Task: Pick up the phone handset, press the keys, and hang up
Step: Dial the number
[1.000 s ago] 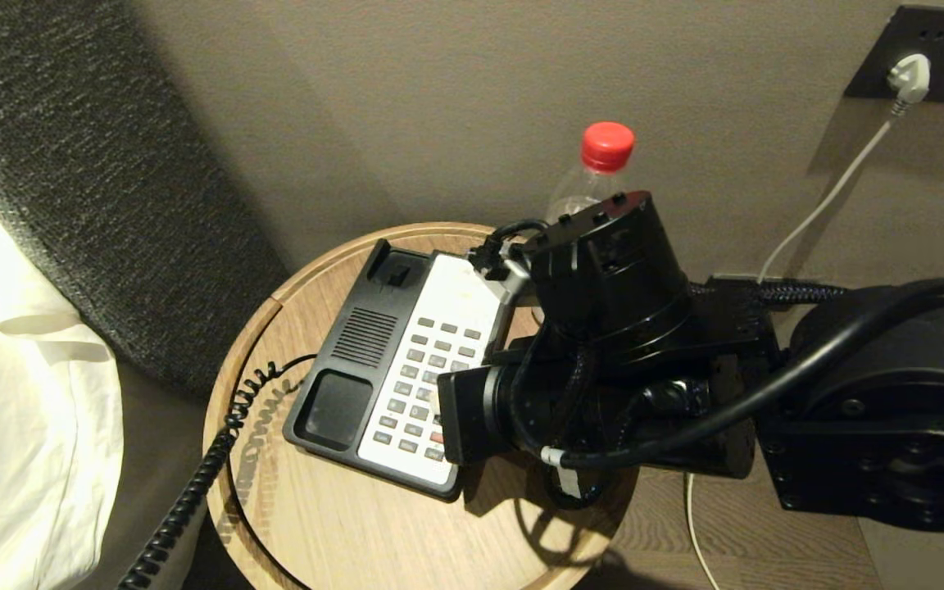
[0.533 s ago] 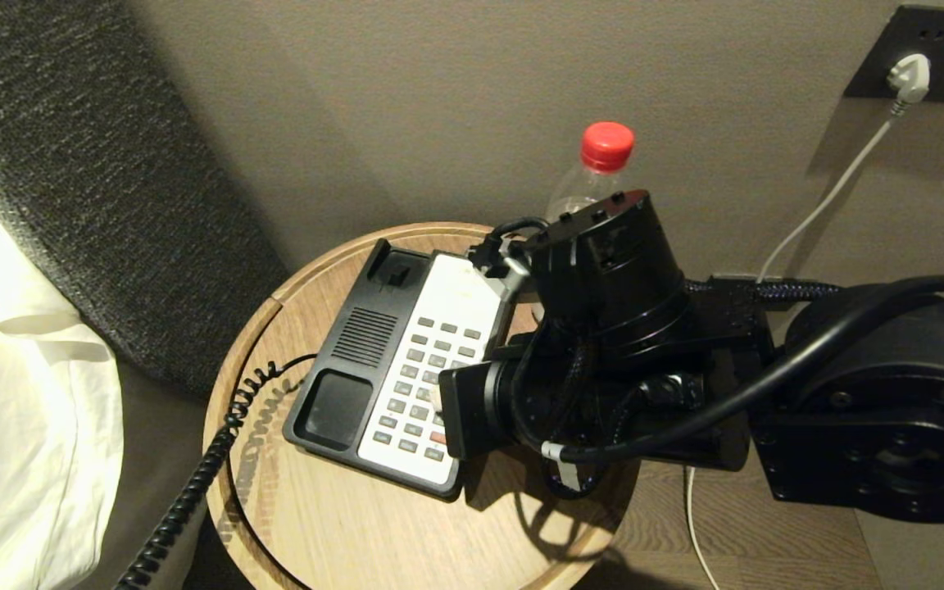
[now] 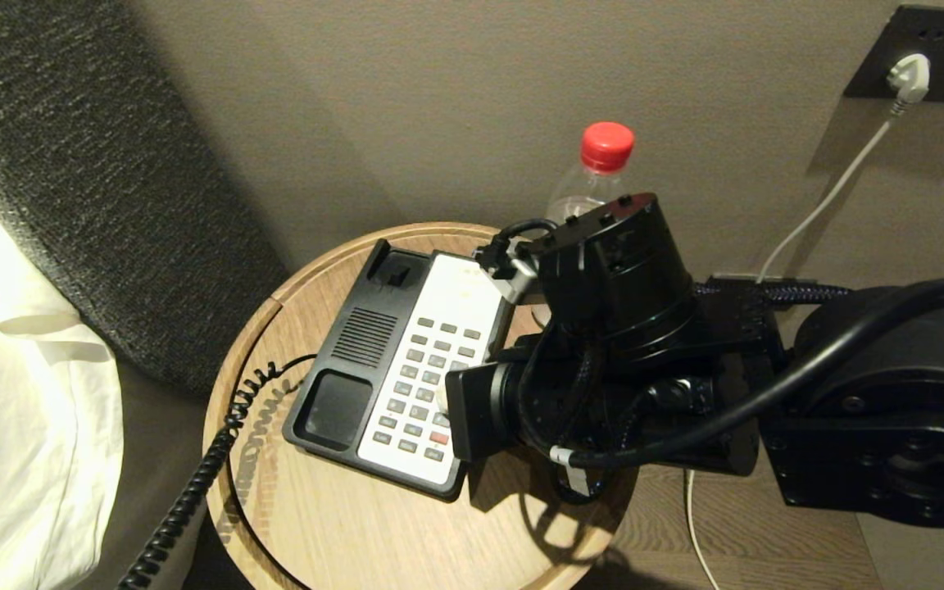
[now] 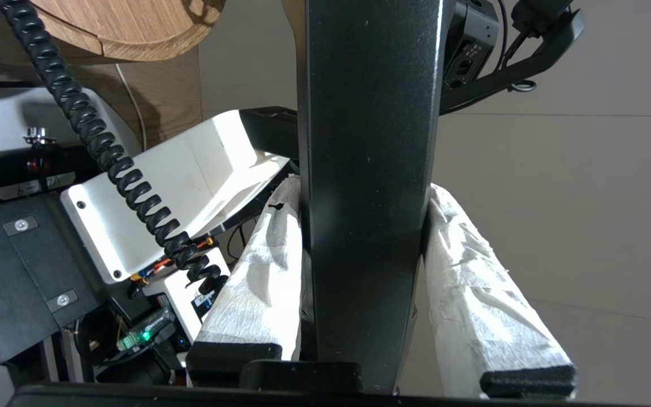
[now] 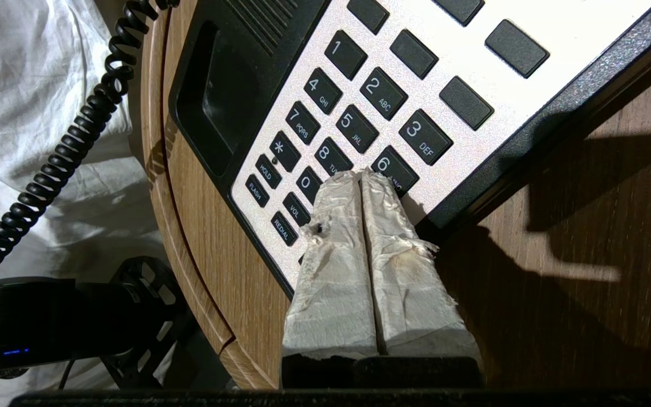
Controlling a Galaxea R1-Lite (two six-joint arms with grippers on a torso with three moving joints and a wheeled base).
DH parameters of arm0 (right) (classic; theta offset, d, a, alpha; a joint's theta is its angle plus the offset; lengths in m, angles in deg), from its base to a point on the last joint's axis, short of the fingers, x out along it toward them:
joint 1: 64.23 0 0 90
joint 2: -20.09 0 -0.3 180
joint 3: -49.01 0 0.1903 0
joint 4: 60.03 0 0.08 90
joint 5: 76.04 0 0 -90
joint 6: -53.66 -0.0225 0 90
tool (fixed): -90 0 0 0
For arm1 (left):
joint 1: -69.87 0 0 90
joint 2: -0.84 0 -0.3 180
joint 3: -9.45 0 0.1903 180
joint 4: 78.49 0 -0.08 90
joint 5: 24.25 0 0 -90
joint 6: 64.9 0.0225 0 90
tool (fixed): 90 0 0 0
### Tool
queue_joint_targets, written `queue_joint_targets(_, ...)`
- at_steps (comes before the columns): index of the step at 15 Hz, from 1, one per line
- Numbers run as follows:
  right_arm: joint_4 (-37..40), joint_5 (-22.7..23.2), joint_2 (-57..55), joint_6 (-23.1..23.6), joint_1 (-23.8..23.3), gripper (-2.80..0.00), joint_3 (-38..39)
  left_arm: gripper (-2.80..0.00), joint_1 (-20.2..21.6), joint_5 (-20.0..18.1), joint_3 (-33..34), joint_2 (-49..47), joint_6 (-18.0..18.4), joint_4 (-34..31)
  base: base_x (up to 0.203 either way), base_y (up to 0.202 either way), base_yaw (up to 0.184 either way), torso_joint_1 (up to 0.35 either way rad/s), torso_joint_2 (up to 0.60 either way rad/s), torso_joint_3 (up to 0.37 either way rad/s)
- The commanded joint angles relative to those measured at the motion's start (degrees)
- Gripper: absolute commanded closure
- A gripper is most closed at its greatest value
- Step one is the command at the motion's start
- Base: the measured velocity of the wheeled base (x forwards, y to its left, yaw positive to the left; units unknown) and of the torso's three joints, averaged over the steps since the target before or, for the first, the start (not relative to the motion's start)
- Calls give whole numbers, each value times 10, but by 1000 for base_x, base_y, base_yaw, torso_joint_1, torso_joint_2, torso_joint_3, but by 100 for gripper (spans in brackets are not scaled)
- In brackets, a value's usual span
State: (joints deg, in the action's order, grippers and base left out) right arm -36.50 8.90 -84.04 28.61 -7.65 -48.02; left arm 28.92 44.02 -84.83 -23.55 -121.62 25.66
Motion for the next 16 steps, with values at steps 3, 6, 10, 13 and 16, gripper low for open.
queue_joint_targets(3, 1, -3, -4, 5, 0, 0, 14, 0, 0, -1, -1, 1, -4, -3, 0, 0, 0, 0, 0, 0)
queue_joint_targets(6, -1, -12, -1, 14, 0, 0, 16, 0, 0, -1, 2, 7, -5, -3, 0, 0, 0, 0, 0, 0)
queue_joint_targets(10, 0, -11, 22, 11, 3, 0, 14, 0, 1, -1, 6, 16, -9, -5, 0, 0, 0, 0, 0, 0)
queue_joint_targets(13, 2, -6, 41, -6, 17, 0, 16, 0, 0, 0, 11, 18, -9, -6, 0, 0, 0, 0, 0, 0)
queue_joint_targets(16, 15, 7, 48, -41, 33, 0, 17, 0, 0, 0, 17, 21, -9, -6, 0, 0, 0, 0, 0, 0)
